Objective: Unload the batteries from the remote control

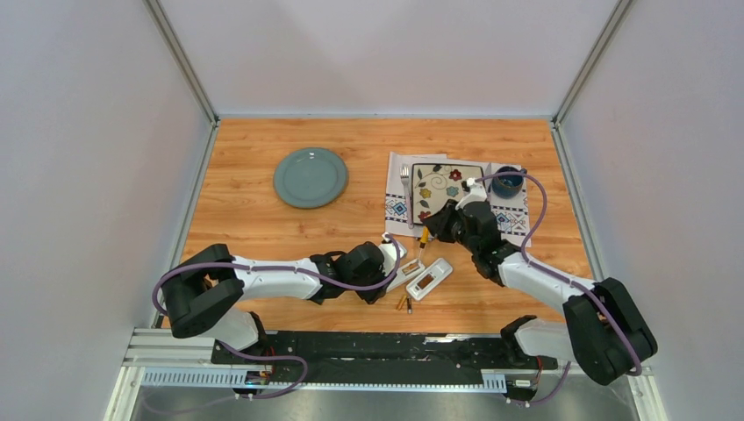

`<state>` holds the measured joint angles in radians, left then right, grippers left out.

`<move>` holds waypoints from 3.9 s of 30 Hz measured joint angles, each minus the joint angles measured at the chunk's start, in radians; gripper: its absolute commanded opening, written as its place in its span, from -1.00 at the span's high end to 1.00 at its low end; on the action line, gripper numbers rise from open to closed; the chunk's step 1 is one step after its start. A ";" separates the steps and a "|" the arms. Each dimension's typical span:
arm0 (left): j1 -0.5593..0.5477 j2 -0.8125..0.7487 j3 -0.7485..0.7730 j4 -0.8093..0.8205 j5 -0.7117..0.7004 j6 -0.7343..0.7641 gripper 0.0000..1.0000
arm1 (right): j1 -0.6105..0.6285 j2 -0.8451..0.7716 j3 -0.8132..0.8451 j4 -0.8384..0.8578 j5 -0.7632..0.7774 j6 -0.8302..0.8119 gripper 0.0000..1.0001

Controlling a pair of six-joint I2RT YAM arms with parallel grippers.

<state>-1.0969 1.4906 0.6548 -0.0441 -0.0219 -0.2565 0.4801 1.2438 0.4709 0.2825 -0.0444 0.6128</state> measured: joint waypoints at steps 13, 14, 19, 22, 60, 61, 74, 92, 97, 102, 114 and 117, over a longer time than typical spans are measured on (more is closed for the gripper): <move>0.000 0.004 0.001 0.010 0.006 0.000 1.00 | 0.000 -0.013 0.000 -0.016 0.062 -0.020 1.00; 0.000 0.004 0.001 0.010 0.006 0.000 1.00 | 0.000 -0.012 0.000 -0.016 0.062 -0.020 1.00; 0.000 0.004 0.001 0.010 0.007 0.000 1.00 | 0.000 -0.002 0.001 -0.005 0.061 -0.019 1.00; 0.000 0.005 0.001 0.010 0.007 0.000 1.00 | 0.000 0.000 0.000 0.000 0.059 -0.019 1.00; 0.000 0.010 0.005 0.012 0.010 0.000 1.00 | 0.033 0.076 -0.039 0.215 -0.079 0.082 1.00; 0.000 0.010 0.005 0.012 0.010 0.000 1.00 | 0.040 0.076 -0.042 0.219 -0.108 0.104 1.00; 0.000 0.016 0.005 0.027 0.017 -0.005 1.00 | 0.051 0.053 -0.048 0.237 -0.209 0.183 1.00; -0.003 -0.014 0.005 -0.038 -0.024 -0.014 1.00 | 0.051 -0.040 -0.048 0.133 -0.158 0.134 1.00; 0.000 -0.039 0.013 -0.118 -0.046 -0.011 1.00 | 0.043 -0.095 -0.047 0.097 -0.144 0.116 1.00; 0.040 -0.089 0.025 -0.202 -0.053 -0.007 1.00 | 0.013 -0.171 -0.048 0.054 -0.137 0.107 1.00; 0.239 -0.229 0.049 -0.238 -0.067 -0.031 1.00 | -0.045 -0.299 -0.063 -0.038 -0.129 0.074 1.00; 0.284 -0.219 0.082 -0.253 -0.085 -0.048 1.00 | -0.051 -0.299 -0.082 -0.055 -0.130 0.071 1.00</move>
<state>-0.8127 1.2716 0.7372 -0.2966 -0.1066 -0.3042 0.4294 0.9443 0.3893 0.2276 -0.1741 0.6838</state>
